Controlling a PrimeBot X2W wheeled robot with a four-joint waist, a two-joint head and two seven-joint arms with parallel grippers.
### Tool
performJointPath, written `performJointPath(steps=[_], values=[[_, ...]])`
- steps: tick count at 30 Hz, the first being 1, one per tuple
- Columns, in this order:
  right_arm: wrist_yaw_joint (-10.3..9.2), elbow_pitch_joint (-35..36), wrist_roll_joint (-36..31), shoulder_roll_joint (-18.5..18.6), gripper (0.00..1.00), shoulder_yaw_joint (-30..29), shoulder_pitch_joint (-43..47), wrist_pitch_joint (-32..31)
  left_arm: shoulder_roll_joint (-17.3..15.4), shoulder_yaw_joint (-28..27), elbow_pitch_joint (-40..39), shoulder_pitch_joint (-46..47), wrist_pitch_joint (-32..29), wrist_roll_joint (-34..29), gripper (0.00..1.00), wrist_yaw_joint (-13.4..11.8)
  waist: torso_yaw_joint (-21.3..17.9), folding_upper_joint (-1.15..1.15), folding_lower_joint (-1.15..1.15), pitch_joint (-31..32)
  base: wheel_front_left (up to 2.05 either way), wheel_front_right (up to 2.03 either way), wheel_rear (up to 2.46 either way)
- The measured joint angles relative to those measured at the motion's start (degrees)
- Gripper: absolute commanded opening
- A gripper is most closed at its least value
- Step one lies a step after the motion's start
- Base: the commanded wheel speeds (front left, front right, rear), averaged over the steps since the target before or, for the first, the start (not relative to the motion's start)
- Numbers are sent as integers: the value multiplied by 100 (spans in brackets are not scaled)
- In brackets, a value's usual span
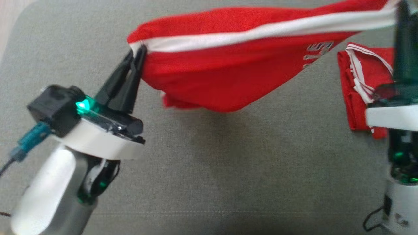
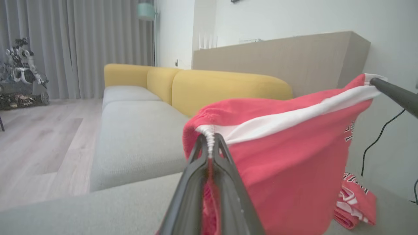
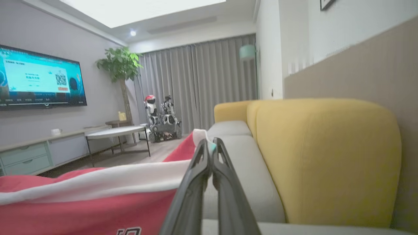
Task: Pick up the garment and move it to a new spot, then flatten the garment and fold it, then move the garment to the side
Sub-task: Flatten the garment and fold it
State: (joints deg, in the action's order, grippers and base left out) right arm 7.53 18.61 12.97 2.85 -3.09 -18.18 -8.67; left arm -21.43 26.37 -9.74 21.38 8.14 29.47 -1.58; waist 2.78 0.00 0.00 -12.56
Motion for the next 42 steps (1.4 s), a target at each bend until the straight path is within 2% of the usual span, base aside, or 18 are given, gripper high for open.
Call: performJointPath(steps=[4, 9, 17, 21, 24, 28, 29, 30, 34, 38, 42], values=[[0, 664, -37, -1, 0, -201, 0, -129, -181, -225, -555, 13, -159, -11, 0, -102, -63, 0, 0, 97, 0, 0, 0], [0, 1001, -37, -2, 0, -315, 1, -252, -348, -331, -967, 13, -408, 44, 0, -156, -125, 0, 0, 182, 0, 0, 0], [0, 904, 99, -2, 0, -333, 9, -353, -375, -323, -1016, 13, -509, 56, 0, -204, -177, 0, 0, 169, 0, 0, 0], [0, 514, 211, -3, 0, -255, -149, -364, -367, -321, -766, 170, -500, 90, 0, -189, -184, 0, 0, 52, 0, 0, 0], [0, -21, 377, -3, 0, -207, -782, -360, -320, -331, -345, 718, -466, 131, 0, -43, -191, 0, 0, -114, 0, 0, 0], [0, -929, 479, 12, 0, -56, -2181, -281, -103, -372, 525, 1944, -324, 169, 0, 234, -185, 0, 0, -427, 0, 0, 0], [0, -1210, 488, 20, 0, 0, -2596, -196, -29, -392, 829, 2324, -224, 170, 0, 326, -182, 0, 0, -525, 0, 0, 0], [0, -1792, 510, 38, 0, 99, -3352, -23, 123, -463, 1439, 3025, -31, 162, 0, 448, -173, 0, 1, -703, 0, 0, 0], [0, -3038, 732, 68, 0, 230, -4629, 598, 391, -500, 2682, 4192, 379, 108, 0, 621, -153, 0, 1, -1022, 0, 0, 0], [0, -4339, 854, 98, 0, 558, -5493, 1326, 712, -520, 3838, 4949, 610, 22, 0, 739, -131, 0, 2, -1216, 0, 0, 0], [0, -5767, 1125, 112, 0, 1124, -5885, 1662, 948, -483, 4953, 5165, 659, 3, 0, 840, -138, 0, 0, -1267, 0, 0, 0]])
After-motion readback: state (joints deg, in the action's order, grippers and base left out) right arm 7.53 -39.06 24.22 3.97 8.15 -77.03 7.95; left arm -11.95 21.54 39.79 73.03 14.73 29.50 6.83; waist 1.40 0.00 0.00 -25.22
